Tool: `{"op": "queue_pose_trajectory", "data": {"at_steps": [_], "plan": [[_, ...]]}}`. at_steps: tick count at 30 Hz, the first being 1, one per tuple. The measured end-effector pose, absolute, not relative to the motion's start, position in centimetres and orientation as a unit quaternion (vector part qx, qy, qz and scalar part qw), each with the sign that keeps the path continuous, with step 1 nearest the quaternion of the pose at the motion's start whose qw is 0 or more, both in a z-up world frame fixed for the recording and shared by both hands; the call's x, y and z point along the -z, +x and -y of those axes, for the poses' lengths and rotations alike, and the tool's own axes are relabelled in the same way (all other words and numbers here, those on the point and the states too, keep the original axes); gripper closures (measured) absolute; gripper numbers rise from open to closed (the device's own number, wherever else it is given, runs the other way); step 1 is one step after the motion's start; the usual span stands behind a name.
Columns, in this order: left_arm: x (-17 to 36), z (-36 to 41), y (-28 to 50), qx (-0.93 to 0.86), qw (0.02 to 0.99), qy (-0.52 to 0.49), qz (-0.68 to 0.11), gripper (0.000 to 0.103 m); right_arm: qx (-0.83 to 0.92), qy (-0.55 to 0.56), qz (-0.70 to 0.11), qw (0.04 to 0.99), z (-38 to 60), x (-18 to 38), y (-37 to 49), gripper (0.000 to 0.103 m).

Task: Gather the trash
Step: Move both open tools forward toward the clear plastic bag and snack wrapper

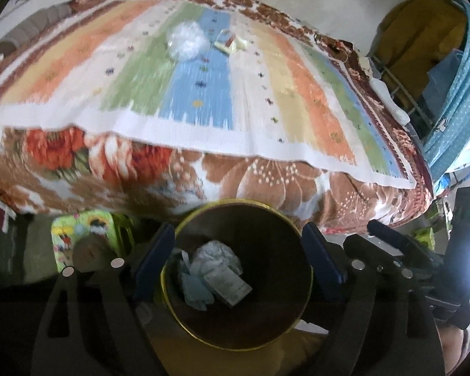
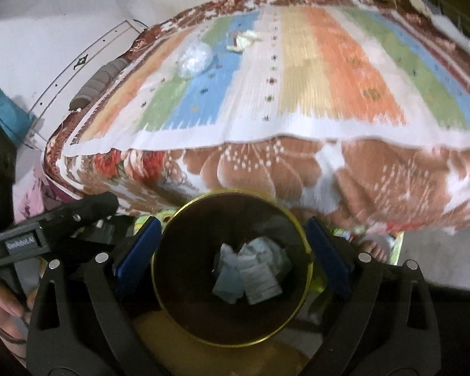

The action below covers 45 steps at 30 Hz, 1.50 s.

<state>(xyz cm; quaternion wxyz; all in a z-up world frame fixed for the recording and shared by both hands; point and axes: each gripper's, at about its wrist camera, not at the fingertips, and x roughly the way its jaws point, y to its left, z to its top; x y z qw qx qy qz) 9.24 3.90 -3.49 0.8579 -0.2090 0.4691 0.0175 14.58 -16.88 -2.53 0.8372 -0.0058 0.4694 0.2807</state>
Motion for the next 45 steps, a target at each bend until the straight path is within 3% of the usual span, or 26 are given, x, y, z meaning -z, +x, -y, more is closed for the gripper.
{"op": "queue_pose_trajectory", "data": {"at_steps": [9, 21, 38, 45], "plan": [[0.2, -6.0, 11.3, -0.052, 0.886, -0.176, -0.426, 0.006, -0.281, -0.037, -0.412, 0.866, 16.0, -0.9, 17.8, 0.009], [-1.7, -9.7, 17.5, -0.067, 0.892, -0.183, -0.408, 0.006, -0.292, -0.055, -0.364, 0.883, 13.5, -3.7, 22.2, 0.009], [-0.8, -14.1, 25.4, -0.081, 0.892, -0.201, -0.396, 0.006, -0.306, -0.075, -0.356, 0.880, 9.3, -3.2, 29.1, 0.009], [0.6, -15.0, 28.2, -0.093, 0.903, -0.153, -0.390, 0.007, -0.311, -0.095, -0.357, 0.876, 7.2, -2.0, 32.3, 0.009]]}}
